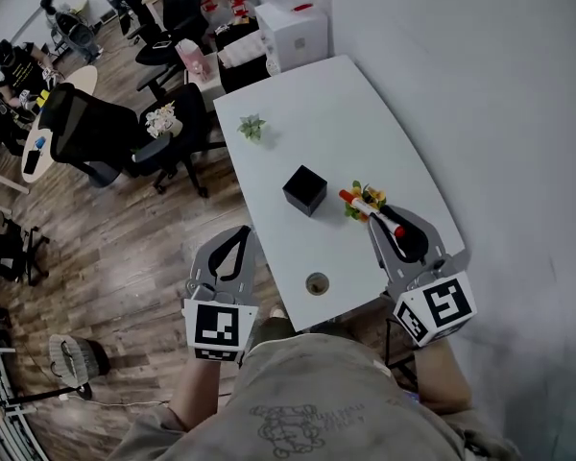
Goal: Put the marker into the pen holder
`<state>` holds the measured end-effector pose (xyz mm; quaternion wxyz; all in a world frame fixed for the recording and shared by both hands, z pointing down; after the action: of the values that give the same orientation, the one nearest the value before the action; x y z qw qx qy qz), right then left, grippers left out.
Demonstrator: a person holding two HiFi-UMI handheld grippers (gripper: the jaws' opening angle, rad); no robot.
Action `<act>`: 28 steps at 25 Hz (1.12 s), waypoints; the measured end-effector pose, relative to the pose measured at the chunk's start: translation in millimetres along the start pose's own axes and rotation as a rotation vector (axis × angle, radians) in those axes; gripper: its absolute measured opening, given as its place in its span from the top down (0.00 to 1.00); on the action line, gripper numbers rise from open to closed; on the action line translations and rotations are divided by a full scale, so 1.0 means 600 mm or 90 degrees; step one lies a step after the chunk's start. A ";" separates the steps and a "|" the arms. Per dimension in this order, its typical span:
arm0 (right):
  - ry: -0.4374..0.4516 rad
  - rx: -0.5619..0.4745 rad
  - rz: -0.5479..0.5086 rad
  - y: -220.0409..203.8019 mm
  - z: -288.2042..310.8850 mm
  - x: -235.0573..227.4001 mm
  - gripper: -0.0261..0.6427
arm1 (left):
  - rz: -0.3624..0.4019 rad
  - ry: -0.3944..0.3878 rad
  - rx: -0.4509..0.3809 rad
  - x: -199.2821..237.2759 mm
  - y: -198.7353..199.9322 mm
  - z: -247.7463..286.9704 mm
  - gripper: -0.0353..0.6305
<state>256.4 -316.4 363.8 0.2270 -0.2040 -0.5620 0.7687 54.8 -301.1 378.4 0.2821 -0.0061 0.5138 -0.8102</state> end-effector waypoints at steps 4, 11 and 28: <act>-0.011 0.015 0.000 -0.003 0.022 0.005 0.81 | -0.006 -0.013 0.002 0.017 -0.006 0.009 0.95; -0.018 0.038 -0.019 0.002 0.053 0.018 0.81 | -0.010 -0.027 -0.005 0.058 -0.014 0.021 0.95; 0.023 0.180 -0.079 -0.032 0.217 0.025 0.81 | -0.041 -0.052 -0.001 0.101 -0.034 0.063 0.95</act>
<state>172.2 -403.2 418.2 0.3104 -0.1487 -0.4559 0.8208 6.1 -354.4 396.1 0.2767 -0.0559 0.5017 -0.8177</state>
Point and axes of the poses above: the fingertips, and each gripper's own axes: z forward along the fingers, x to its left, y out of its top, the point moved 1 cm from there along -z, backward along the fingers, and after that the axes turned 8 degrees about x, right-handed, at the moved point
